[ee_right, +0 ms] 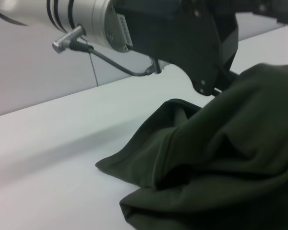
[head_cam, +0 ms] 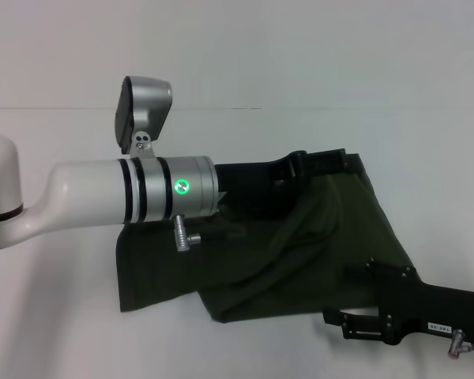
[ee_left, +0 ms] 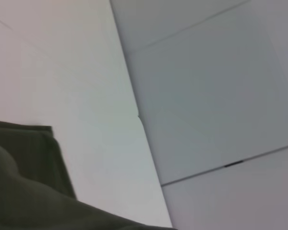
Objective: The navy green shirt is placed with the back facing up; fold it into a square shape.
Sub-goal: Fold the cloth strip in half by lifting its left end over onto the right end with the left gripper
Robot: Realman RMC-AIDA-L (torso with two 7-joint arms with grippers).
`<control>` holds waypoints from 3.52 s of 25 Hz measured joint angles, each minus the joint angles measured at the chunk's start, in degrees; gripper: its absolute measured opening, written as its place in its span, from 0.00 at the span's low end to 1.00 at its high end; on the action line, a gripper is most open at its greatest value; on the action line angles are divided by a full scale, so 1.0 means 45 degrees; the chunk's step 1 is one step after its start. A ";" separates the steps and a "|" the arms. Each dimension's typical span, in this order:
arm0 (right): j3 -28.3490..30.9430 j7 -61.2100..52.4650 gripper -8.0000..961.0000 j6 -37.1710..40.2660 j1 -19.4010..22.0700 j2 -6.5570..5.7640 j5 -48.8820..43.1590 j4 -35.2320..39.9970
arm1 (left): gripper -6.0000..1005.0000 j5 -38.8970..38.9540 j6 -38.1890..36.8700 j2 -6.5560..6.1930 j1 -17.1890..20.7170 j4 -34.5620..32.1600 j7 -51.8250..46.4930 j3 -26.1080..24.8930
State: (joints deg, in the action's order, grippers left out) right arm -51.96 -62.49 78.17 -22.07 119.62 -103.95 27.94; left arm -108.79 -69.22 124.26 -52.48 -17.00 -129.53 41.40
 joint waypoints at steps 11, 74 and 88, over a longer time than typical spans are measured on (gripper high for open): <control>0.0003 0.0000 0.97 -0.0017 0.0115 0.0004 -0.0007 -0.0092 | 0.90 0.0026 -0.0154 0.0064 -0.1701 0.0035 -0.0192 0.2736; -0.0469 -0.7948 0.97 -0.0340 -0.2471 0.0047 -0.3033 0.5310 | 0.90 0.1472 -0.7742 -0.1645 0.6492 -0.3575 0.5562 -0.2350; -0.2897 -1.0459 0.82 -0.1530 -0.2866 0.0066 -0.4989 0.5973 | 0.90 0.1440 -0.7497 -0.1723 0.6556 -0.3566 0.5761 -0.2379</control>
State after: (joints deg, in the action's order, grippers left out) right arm -65.00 -109.55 71.28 -34.97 119.91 -126.40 54.82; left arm -102.31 -102.96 116.51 -22.98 -33.04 -103.60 30.69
